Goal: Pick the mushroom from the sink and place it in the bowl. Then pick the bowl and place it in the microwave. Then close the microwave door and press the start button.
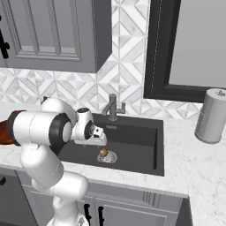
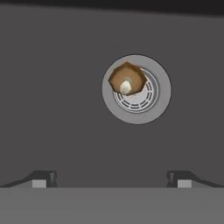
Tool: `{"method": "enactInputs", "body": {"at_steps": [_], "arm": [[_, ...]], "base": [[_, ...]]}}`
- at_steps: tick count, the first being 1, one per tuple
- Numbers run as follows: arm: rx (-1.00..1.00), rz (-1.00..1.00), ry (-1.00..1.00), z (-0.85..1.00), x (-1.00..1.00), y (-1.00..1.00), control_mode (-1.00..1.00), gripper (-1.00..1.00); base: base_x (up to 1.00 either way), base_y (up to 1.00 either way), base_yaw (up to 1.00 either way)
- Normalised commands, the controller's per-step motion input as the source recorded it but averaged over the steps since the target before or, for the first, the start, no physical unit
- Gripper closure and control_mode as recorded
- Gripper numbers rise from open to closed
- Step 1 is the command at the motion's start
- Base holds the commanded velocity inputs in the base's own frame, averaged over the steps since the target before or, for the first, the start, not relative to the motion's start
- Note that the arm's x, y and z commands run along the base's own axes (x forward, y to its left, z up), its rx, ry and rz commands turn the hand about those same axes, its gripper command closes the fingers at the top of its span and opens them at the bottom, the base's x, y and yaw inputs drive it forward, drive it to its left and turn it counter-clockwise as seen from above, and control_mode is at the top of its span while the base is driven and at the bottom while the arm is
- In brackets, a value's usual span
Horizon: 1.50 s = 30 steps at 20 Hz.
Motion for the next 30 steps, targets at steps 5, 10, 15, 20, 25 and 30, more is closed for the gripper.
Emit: {"method": "enactInputs", "body": {"at_steps": [5, 10, 15, 20, 25, 30], "arm": [[0.0, 0.0, 0.0, -0.41, 0.29, -0.03, -1.0, -1.0], [0.0, 0.0, 0.0, -0.3, 0.34, -0.05, -1.0, -1.0], [0.01, 0.0, 0.0, -0.12, 0.4, -0.16, -1.0, -1.0], [0.0, 0.0, 0.0, -0.39, 0.36, -0.03, -1.0, -1.0], [0.0, 0.0, 0.0, -0.45, 0.33, -0.01, -1.0, -1.0], [0.0, 0.0, 0.0, -0.2, 0.4, -0.13, -1.0, -1.0]], "base": [[0.0, 0.0, 0.0], [0.0, 0.0, 0.0], [0.0, 0.0, 0.0], [0.0, 0.0, 0.0], [0.0, 0.0, 0.0], [0.0, 0.0, 0.0]]}}
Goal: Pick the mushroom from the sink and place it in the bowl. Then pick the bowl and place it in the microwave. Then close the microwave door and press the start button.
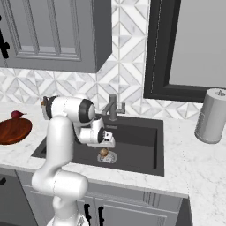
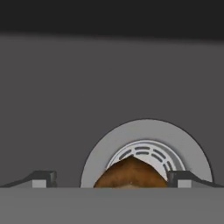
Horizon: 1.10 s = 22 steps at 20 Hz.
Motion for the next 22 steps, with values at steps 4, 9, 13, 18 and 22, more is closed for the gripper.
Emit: {"method": "enactInputs", "body": {"at_steps": [4, 9, 13, 18, 22], "arm": [[0.0, 0.0, 0.0, -0.18, 0.02, -0.06, -1.0, -1.0], [0.01, 0.0, 0.0, -0.07, -0.06, -0.06, -1.0, -1.0], [0.01, 0.0, -0.01, 0.0, -0.28, -0.05, -1.0, -1.0], [0.0, -0.01, -0.02, -0.02, -0.2, -0.04, -1.0, -1.0], [0.0, -0.01, 0.0, -0.18, 0.03, -0.1, -1.0, -1.0]], "base": [[0.0, 0.0, 0.0], [0.0, 0.0, 0.0], [0.0, 0.0, 0.0], [0.0, 0.0, 0.0], [0.0, 0.0, 0.0]]}}
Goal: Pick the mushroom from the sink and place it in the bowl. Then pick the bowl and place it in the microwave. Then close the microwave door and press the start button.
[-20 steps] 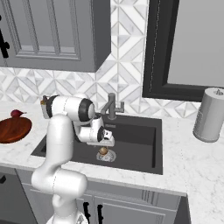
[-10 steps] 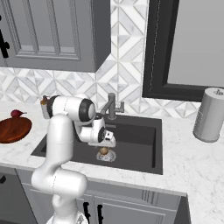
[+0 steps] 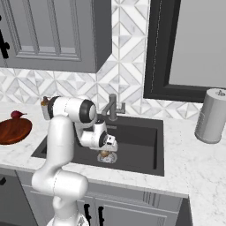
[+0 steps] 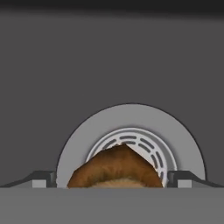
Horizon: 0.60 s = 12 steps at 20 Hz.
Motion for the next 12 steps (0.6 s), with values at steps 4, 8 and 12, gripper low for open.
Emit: {"method": "enactInputs", "body": {"at_steps": [4, 8, 12], "arm": [[0.0, 0.0, 0.0, -0.21, 0.0, -0.02, -1.0, -1.0], [0.0, 0.0, 0.0, -0.25, 0.0, 0.0, -1.0, 1.0], [0.0, 0.0, 0.0, -0.12, -0.1, 0.0, -1.0, 1.0]], "base": [[0.0, 0.0, 0.0], [0.0, 0.0, 0.0], [0.0, 0.0, 0.0]]}}
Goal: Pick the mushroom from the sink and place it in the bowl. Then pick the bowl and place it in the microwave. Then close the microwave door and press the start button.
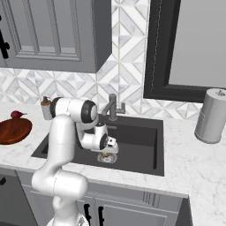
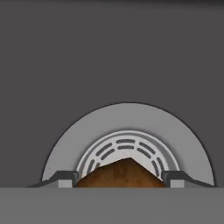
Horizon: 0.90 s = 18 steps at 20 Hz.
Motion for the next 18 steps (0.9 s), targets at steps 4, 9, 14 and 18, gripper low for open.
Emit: {"method": "enactInputs", "body": {"at_steps": [4, 9, 14, 18], "arm": [[0.0, 0.0, -0.1, 0.16, -0.45, 0.11, -1.0, 1.0], [0.01, 0.0, -0.2, 0.94, -0.27, 0.35, -1.0, 1.0], [0.07, 0.0, -0.14, 1.0, -0.05, 0.46, -1.0, 1.0], [0.1, 0.02, -0.1, 1.0, 0.0, 0.35, -1.0, 1.0]], "base": [[0.0, 0.0, 0.0], [0.0, 0.0, 0.0], [0.0, 0.0, 0.0], [0.0, 0.0, 0.0]]}}
